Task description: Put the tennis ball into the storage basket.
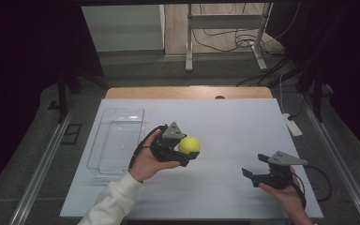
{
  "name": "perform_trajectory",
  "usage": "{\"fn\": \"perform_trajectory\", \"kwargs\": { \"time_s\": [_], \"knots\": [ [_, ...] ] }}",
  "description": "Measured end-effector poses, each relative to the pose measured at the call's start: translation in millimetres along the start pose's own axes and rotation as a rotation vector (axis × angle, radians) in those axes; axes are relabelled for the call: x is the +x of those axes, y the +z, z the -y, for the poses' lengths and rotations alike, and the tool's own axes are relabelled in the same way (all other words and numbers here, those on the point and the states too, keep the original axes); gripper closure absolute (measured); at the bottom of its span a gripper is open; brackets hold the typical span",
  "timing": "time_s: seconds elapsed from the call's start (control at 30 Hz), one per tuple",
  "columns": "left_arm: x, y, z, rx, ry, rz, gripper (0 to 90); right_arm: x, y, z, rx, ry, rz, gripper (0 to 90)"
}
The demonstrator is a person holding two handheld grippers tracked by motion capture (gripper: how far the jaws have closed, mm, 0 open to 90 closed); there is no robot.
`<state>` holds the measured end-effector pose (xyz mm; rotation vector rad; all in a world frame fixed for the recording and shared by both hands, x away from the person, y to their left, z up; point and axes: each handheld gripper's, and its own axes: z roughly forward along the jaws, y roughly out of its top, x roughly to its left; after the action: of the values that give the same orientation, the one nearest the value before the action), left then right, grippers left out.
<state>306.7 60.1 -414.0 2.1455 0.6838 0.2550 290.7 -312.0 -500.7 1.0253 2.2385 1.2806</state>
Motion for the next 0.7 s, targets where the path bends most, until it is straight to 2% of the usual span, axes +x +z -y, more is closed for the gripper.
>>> {"fn": "perform_trajectory", "kwargs": {
  "time_s": [0.7],
  "knots": [
    [10.8, -16.8, -0.1, -0.042, -0.025, -0.037, 26.2, -0.5, -0.2, 0.2, 0.000, 0.002, 0.003, 11.0]
  ]
}}
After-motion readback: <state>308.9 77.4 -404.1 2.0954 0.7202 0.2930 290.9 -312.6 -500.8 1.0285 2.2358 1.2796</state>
